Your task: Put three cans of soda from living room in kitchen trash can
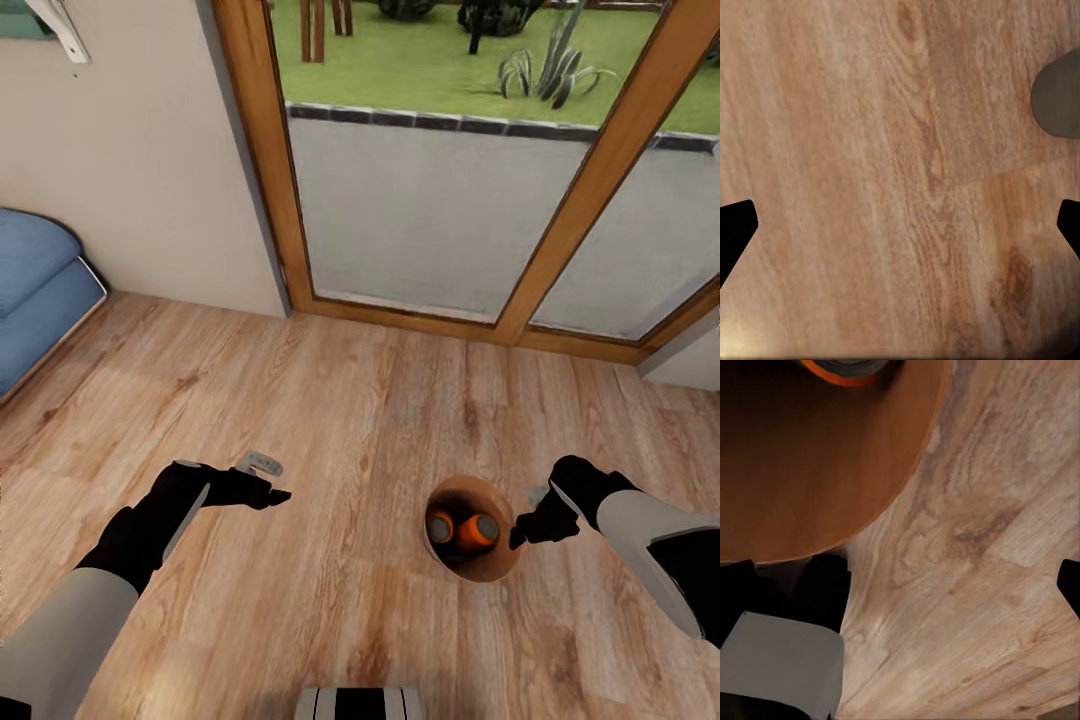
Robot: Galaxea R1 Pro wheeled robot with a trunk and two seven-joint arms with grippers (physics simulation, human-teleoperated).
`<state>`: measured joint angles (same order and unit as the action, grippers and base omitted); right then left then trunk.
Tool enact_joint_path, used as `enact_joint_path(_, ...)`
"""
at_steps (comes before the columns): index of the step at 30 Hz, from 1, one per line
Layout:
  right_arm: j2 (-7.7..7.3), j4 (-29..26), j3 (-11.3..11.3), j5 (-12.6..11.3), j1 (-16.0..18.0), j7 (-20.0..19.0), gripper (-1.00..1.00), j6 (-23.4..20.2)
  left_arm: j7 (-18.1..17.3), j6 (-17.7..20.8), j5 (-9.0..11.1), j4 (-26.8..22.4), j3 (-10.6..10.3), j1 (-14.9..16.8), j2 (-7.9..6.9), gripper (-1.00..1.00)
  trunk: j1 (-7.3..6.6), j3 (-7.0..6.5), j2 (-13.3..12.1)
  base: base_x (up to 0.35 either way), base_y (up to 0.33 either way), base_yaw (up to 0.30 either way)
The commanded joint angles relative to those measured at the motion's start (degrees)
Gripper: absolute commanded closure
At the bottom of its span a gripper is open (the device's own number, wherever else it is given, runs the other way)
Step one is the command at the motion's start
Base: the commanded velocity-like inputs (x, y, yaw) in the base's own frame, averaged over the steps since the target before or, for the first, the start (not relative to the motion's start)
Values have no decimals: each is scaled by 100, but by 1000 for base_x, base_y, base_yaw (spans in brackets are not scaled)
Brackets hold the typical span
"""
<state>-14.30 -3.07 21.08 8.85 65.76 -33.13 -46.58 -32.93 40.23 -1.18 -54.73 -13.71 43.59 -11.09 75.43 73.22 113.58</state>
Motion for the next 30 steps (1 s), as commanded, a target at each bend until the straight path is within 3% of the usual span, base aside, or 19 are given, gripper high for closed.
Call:
enact_joint_path(1,2,0,-4,-3,-79,48,-100,87,43,-1,-2,12,0,0,17,-100,-23,-19,-42,0,0,0)
enact_joint_path(2,6,0,-12,-6,-376,257,-100,361,695,-17,1,167,-4,0,182,-100,-44,-37,-82,0,0,0)
enact_joint_path(3,3,0,-16,-3,-477,275,-100,503,893,-19,0,196,-6,0,229,-100,-66,-55,-122,0,0,0)
enact_joint_path(9,-18,6,-113,-1,-832,422,-100,897,1439,-10,-4,408,-8,0,330,-100,-198,-162,-362,0,0,0)
enact_joint_path(11,-25,8,-160,-4,-1067,532,-100,1087,1794,-33,1,640,-9,-21,368,-100,-242,-198,-443,0,0,0)
enact_joint_path(14,-31,10,-176,-5,-1237,609,-100,1358,2050,-161,12,1035,-6,-151,398,-100,-308,-252,-563,0,0,0)
enact_joint_path(16,-38,14,-187,-6,-1399,690,-100,1580,2337,-493,12,1589,-7,-266,415,-100,-352,-288,-643,0,0,0)
enact_joint_path(17,-42,15,-194,-11,-1525,749,-100,1700,2694,-723,10,2101,-4,-327,429,-100,-374,-306,-683,0,0,0)
enact_joint_path(21,-64,19,-291,-12,-1807,801,-100,1959,3288,-1051,56,3164,23,-381,442,-100,-462,-378,-844,0,0,0)
enact_joint_path(23,-82,20,-406,-10,-1925,810,-100,2116,3375,-1243,63,3469,37,-391,442,-100,-506,-414,-924,0,0,0)
enact_joint_path(25,-103,24,-568,-10,-2188,882,-100,2359,3467,-1720,73,4071,51,-457,436,-100,-550,-449,-1004,0,0,0)
enact_joint_path(26,-103,32,-646,-15,-2506,1220,-100,2683,3506,-2316,79,4527,57,-661,432,-100,-572,-467,-1044,0,0,0)
enact_joint_path(30,-90,77,-838,-21,-2916,1627,-100,3164,3529,-2903,85,4756,60,-1125,401,-100,-659,-539,-1205,0,0,0)
